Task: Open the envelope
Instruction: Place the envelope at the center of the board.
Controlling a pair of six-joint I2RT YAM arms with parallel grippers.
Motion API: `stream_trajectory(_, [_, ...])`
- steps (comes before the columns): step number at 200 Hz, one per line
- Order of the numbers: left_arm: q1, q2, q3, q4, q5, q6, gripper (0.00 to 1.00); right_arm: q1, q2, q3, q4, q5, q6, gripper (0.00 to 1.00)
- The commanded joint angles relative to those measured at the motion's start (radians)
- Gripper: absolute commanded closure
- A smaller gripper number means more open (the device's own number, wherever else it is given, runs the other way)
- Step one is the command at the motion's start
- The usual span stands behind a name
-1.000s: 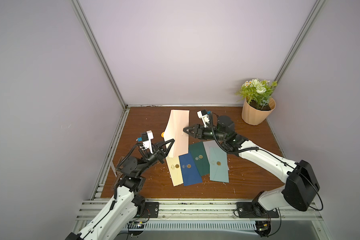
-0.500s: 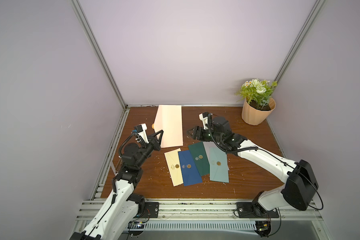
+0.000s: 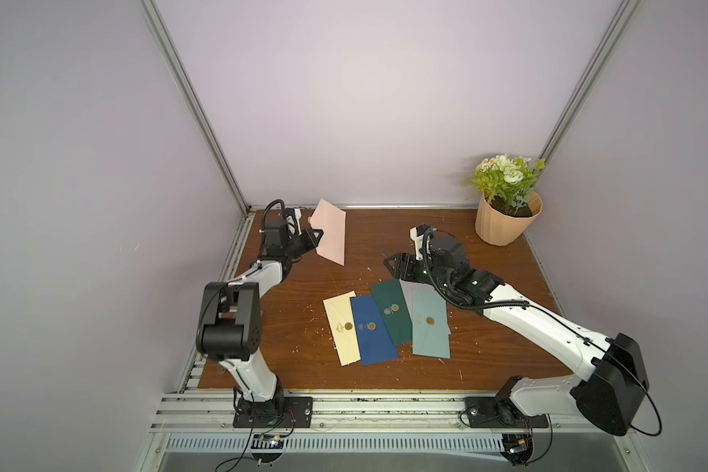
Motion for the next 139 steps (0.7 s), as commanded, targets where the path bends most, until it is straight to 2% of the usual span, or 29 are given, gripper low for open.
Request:
stream_trajectory(1, [0.044, 0.143, 0.095, 0.051, 0.15, -0.044, 1.0, -0.002, 0.001, -0.013, -0.001, 0.006, -0.031, 0.27])
stream_trajectory(34, [0.075, 0.349, 0.32, -0.149, 0.115, 0.037, 1.0, -0.009, 0.001, -0.018, -0.025, 0.005, -0.064, 0.27])
stream_trajectory(67, [0.096, 0.435, 0.484, -0.278, 0.049, 0.093, 1.0, -0.022, 0.003, -0.028, -0.037, -0.001, -0.091, 0.27])
stream_trajectory(93, [0.11, 0.5, 0.63, -0.452, 0.006, 0.177, 1.0, -0.034, 0.014, -0.037, -0.026, -0.02, -0.095, 0.27])
stream_trajectory(139, [0.137, 0.518, 0.668, -0.597, -0.037, 0.274, 1.0, -0.042, 0.03, -0.047, 0.002, -0.043, -0.09, 0.27])
